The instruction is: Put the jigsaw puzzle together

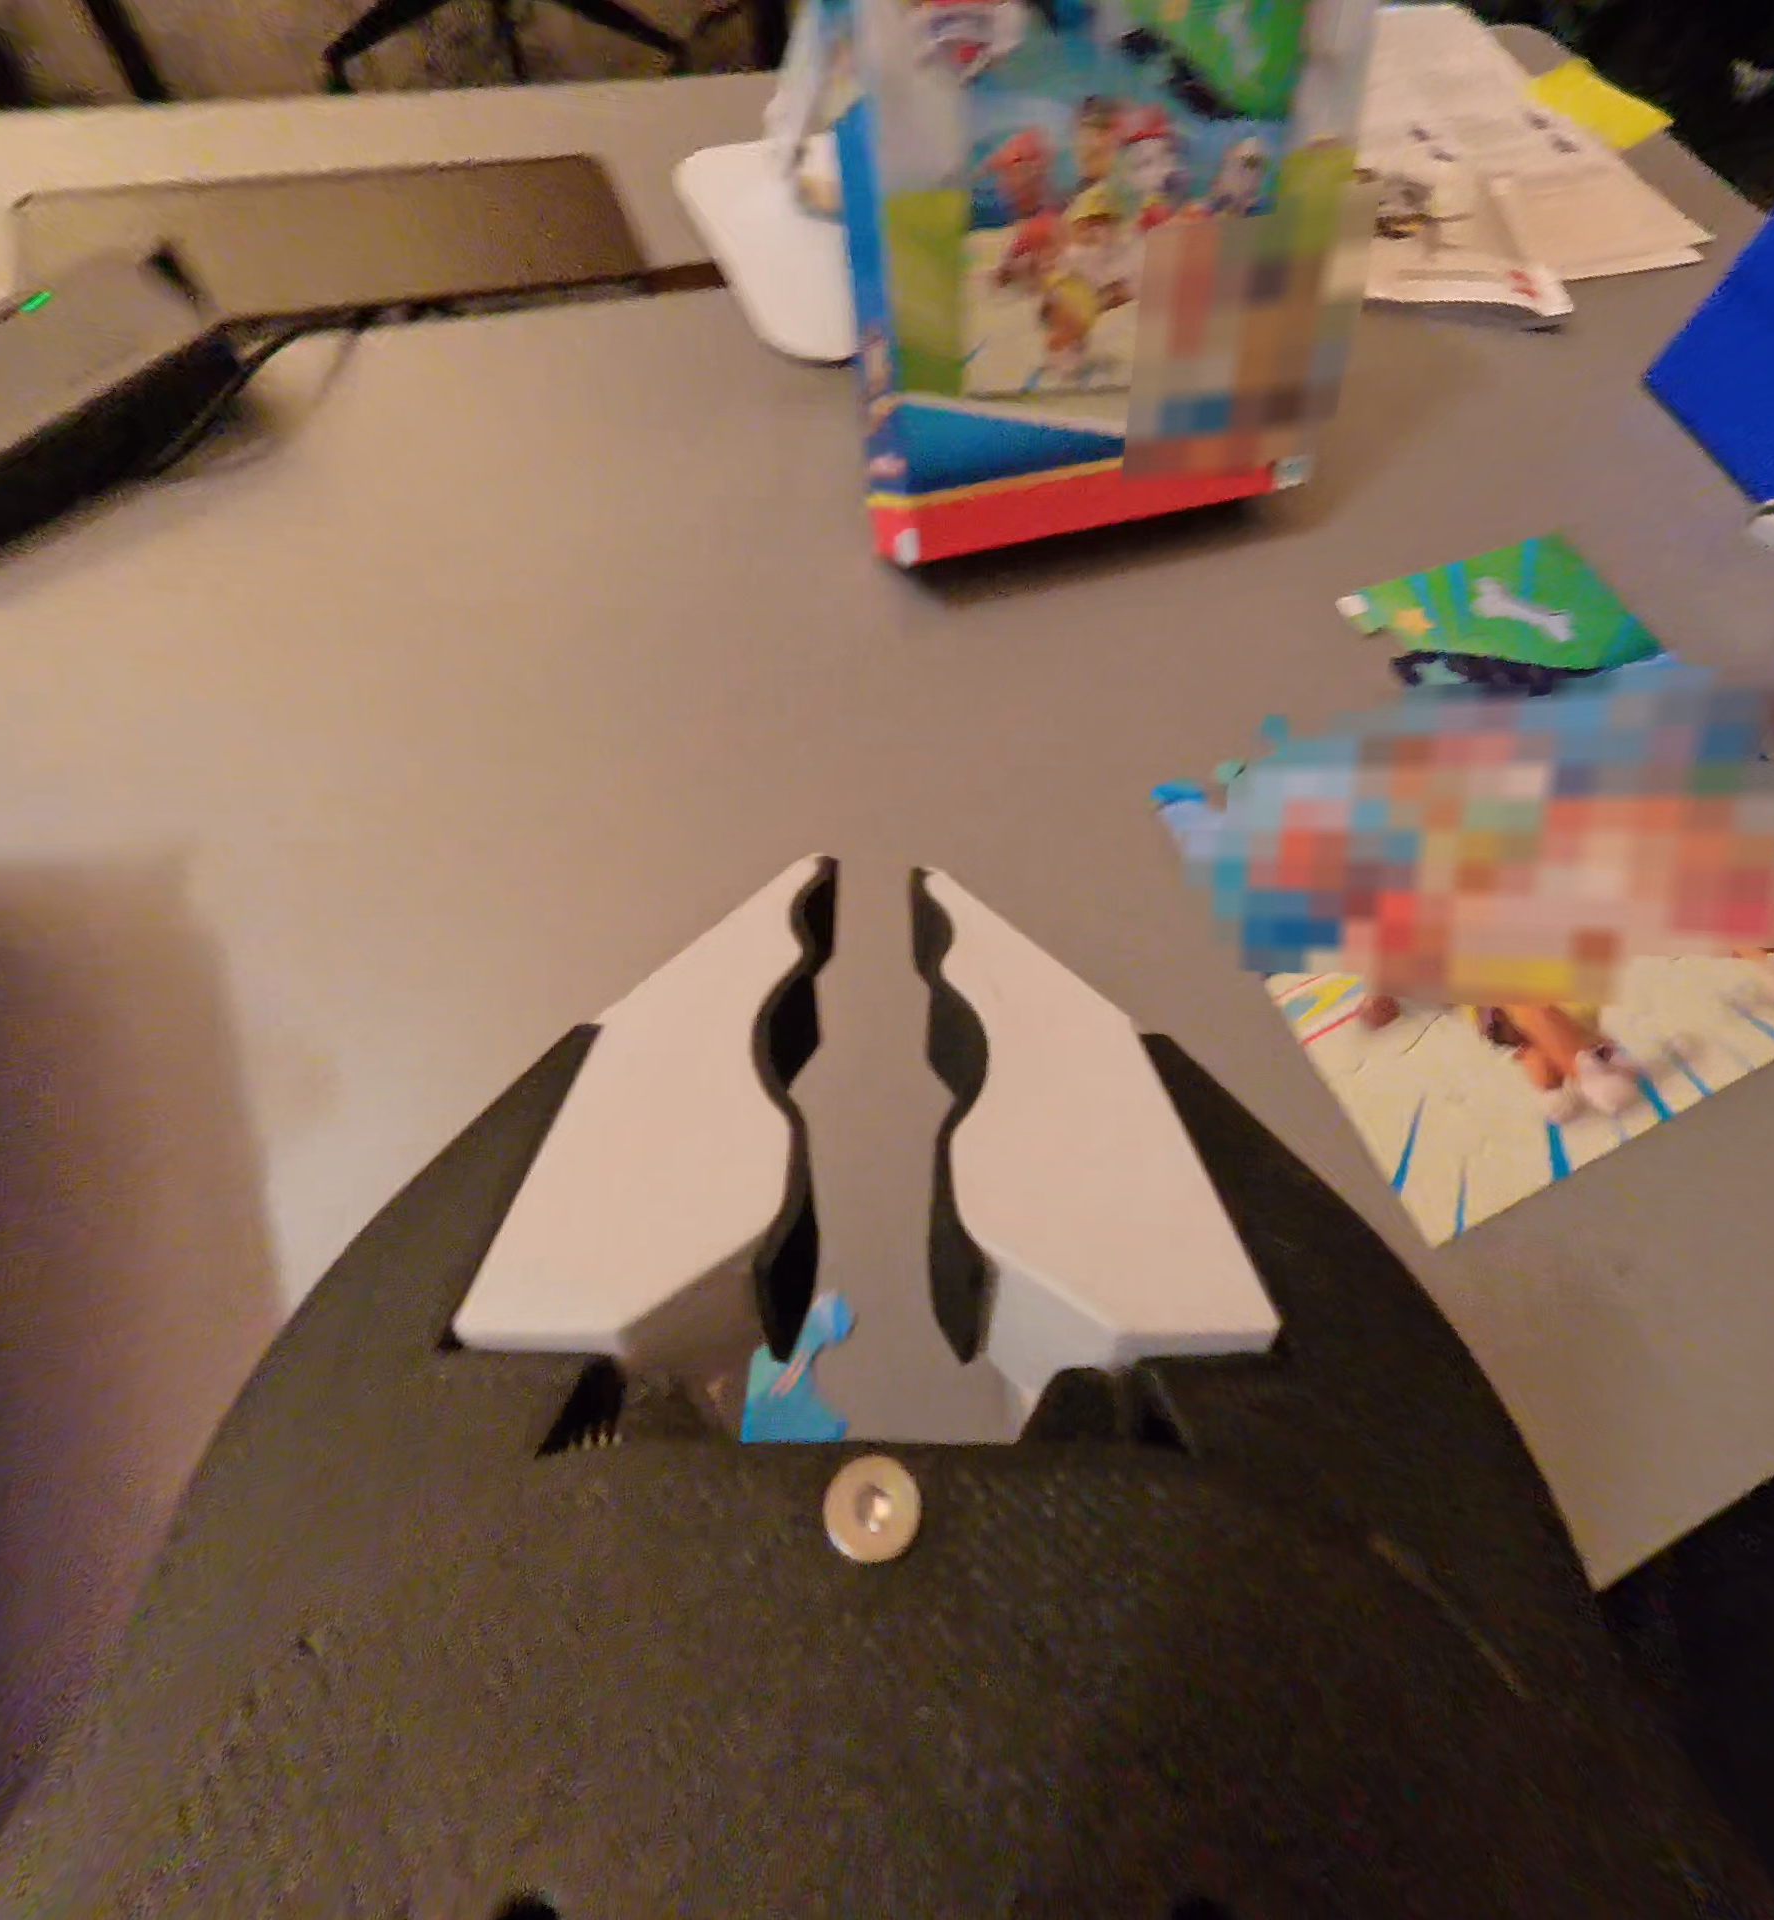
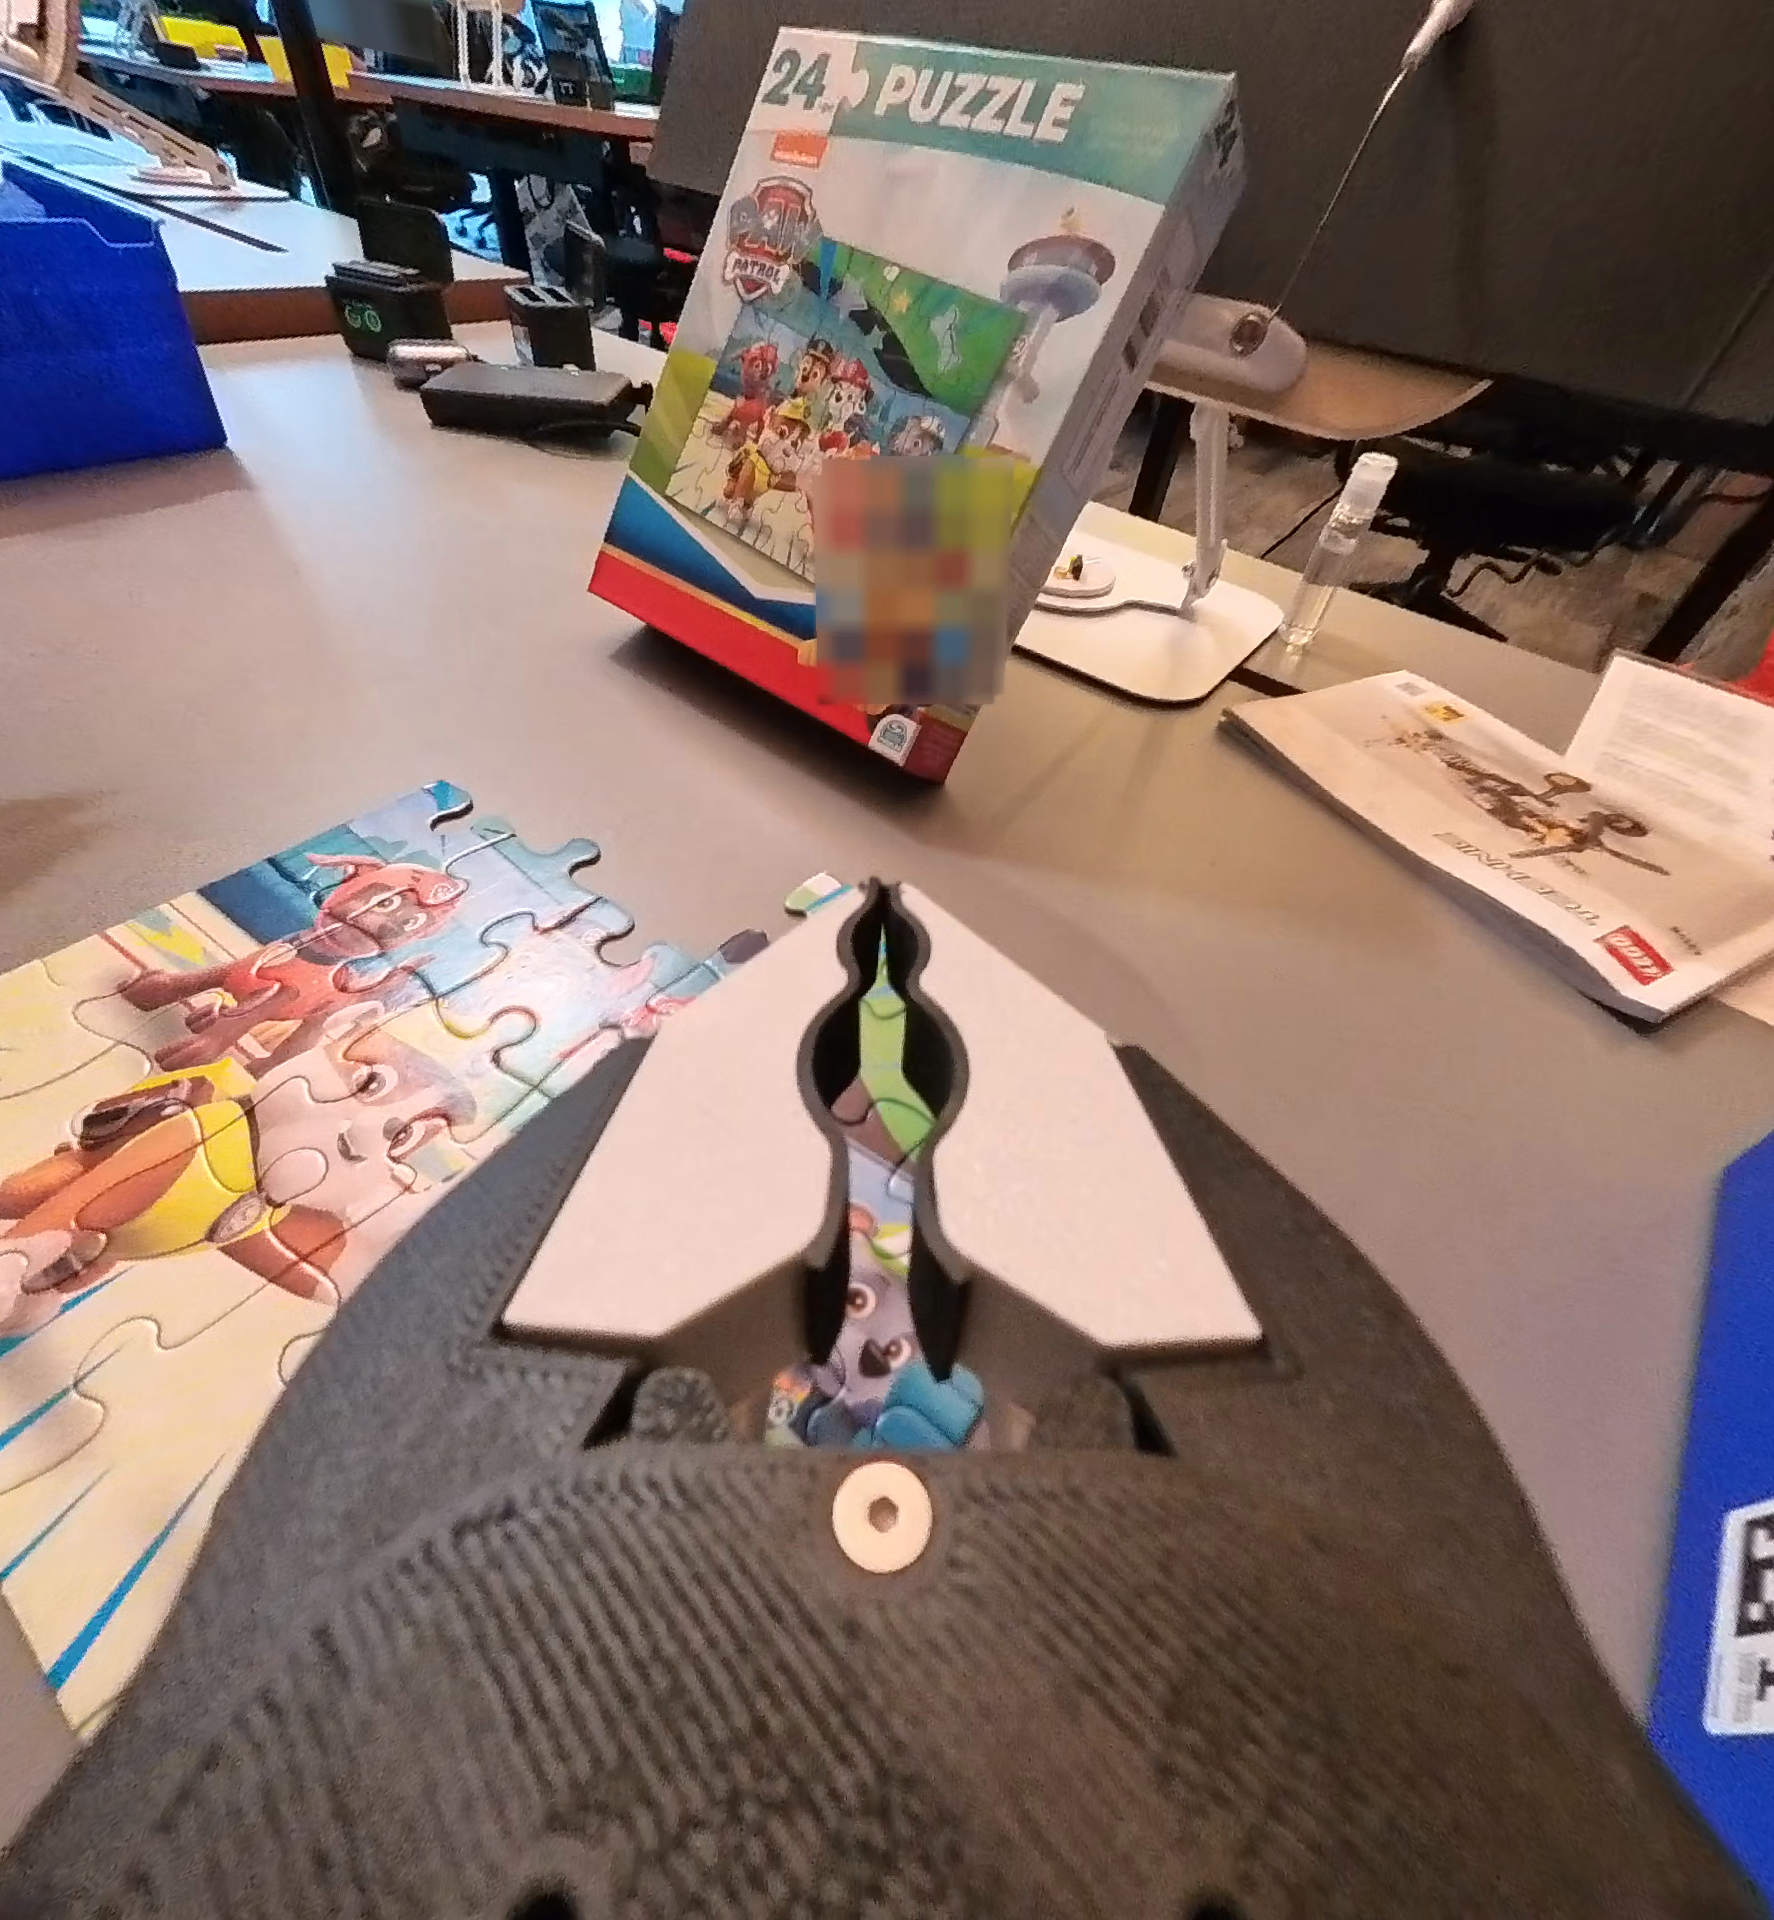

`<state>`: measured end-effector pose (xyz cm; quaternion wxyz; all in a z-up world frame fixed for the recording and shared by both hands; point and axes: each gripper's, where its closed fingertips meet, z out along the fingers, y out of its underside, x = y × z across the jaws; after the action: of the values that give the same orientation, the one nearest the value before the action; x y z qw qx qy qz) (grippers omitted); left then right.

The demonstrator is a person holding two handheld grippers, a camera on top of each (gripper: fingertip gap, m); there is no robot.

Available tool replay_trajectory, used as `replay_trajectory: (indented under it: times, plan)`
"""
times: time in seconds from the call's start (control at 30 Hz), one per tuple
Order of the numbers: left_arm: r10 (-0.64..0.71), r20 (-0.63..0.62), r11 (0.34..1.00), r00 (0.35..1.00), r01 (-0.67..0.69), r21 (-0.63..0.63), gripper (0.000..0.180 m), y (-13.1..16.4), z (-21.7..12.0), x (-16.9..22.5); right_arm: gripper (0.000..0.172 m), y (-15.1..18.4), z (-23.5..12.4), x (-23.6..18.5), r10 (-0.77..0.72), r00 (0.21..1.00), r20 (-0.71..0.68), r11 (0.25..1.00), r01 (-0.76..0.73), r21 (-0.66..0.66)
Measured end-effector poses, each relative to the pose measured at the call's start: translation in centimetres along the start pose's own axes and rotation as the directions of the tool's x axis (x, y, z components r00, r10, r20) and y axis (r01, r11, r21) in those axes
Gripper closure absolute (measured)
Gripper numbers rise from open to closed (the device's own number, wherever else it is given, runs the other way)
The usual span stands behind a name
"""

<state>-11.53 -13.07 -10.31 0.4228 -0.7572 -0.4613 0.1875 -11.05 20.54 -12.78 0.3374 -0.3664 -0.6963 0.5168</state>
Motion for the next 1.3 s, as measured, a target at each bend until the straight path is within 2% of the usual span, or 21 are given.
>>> replay_trajectory:
  times: [0.07,0.17,0.27,0.37,0.53,0.83,0.97,1.3]
  plan:
    - [-0.036,0.034,0.999,0.999,0.036,-0.015,0.149,1.7,-2.3,-2.2,0.172,0.2,0.1,-0.2,0.000,1.000,0.007,1.000,0.000,-0.013]
    - [-0.024,0.060,0.998,0.998,0.028,-0.058,0.138,3.8,-4.4,-3.9,0.172,0.2,0.2,-0.4,-0.027,1.000,0.003,1.000,0.027,-0.016]
    - [0.011,0.113,0.978,0.993,0.013,-0.209,0.136,7.4,-4.8,-5.6,0.172,0.6,0.4,-0.7,-0.045,0.999,0.007,0.998,0.046,-0.039]
    - [-0.013,0.085,0.939,0.996,0.041,-0.341,0.136,10.8,-4.7,-5.8,0.172,0.8,0.4,-0.5,-0.066,0.998,-0.009,0.996,0.066,-0.052]
    - [-0.057,0.070,0.936,0.996,0.078,-0.342,0.140,11.7,-5.0,-5.8,0.172,0.9,0.4,0.0,-0.053,0.998,-0.024,0.997,0.051,-0.049]
    - [0.012,0.083,0.901,0.997,0.025,-0.433,0.142,14.3,-7.7,-5.7,0.172,1.0,0.3,0.4,-0.042,0.999,-0.034,0.998,0.040,-0.047]
    - [0.011,0.039,0.887,0.999,0.009,-0.461,0.143,15.3,-8.0,-4.9,0.172,1.0,0.2,0.5,-0.047,0.998,-0.042,0.998,0.045,-0.049]
    - [0.013,-0.111,0.896,0.994,-0.061,-0.439,0.144,14.1,-6.4,-1.8,0.172,0.8,0.0,0.7,-0.044,0.998,-0.046,0.999,0.042,-0.034]
